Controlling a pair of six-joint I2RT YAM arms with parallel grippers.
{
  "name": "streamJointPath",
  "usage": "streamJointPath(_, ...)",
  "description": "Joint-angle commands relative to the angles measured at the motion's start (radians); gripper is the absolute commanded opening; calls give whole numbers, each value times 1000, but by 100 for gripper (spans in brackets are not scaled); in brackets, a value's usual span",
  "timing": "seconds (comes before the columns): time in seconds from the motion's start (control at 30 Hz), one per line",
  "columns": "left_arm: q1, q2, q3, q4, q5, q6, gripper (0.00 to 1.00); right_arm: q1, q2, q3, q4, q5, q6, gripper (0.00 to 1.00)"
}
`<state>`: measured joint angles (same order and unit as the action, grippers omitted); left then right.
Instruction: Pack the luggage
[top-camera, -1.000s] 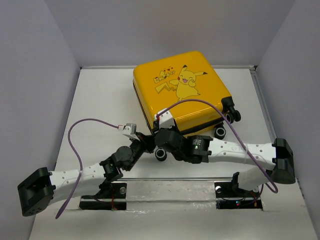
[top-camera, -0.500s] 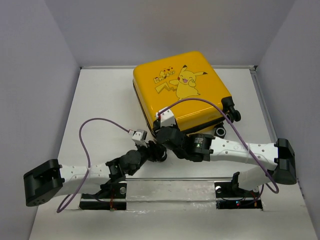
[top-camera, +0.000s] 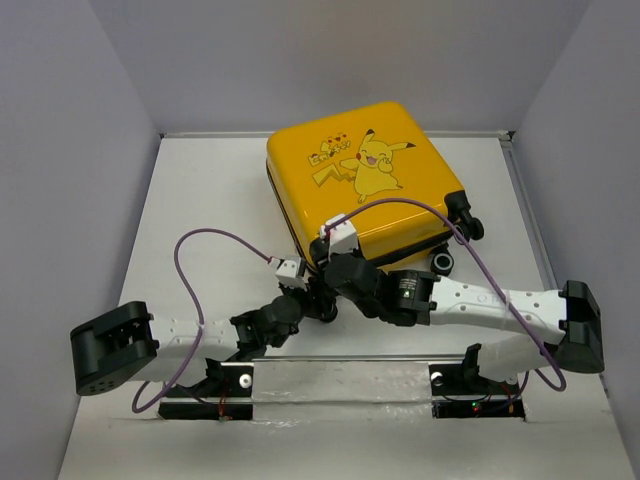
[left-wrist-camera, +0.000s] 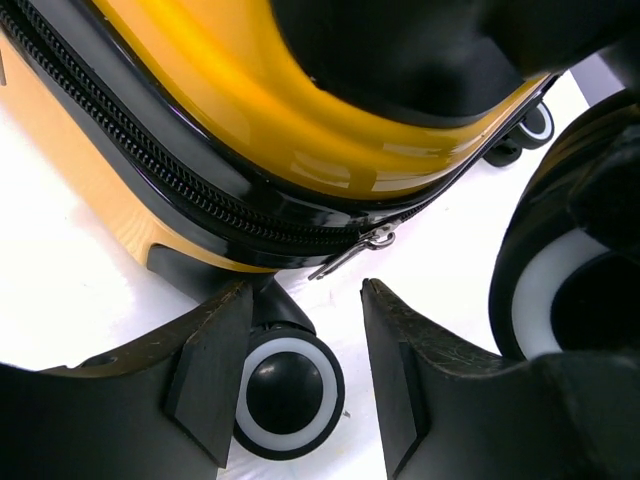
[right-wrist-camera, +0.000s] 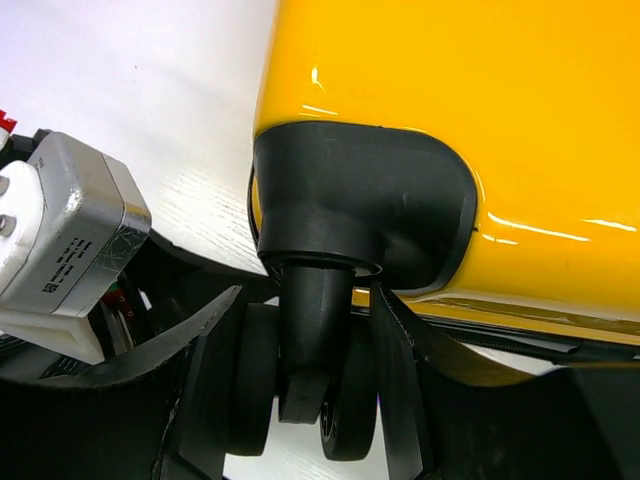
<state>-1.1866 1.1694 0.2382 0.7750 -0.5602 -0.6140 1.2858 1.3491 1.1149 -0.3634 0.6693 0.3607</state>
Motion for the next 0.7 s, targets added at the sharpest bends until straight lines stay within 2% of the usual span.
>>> streamJointPath(0.0,-1,-4,73,225,-57,31,59,29,-38,3,170,-140,40,7)
streamJointPath(0.13,-19,-17,49,317,-66,17,59,29,-30,-4,188,-148,52,7)
streamJointPath(0.27,-30,-30,30,395,-96,8,57,29,-53,-48,231,-88,125,7)
streamJointPath(0.37,-33,-39,26,432,-102,14,53,29,-128,-149,387,-73,194,7)
streamJointPath(0.47,-36,-63,16,440,-89,10,47,29,-215,-207,452,-47,234,7)
streamJointPath(0.53,-44,-99,1,428,-79,4,40,29,-255,-253,501,-39,250,7)
streamJointPath(0.67,-51,-184,-19,371,-32,-4,40,29,-300,-280,503,-27,257,7)
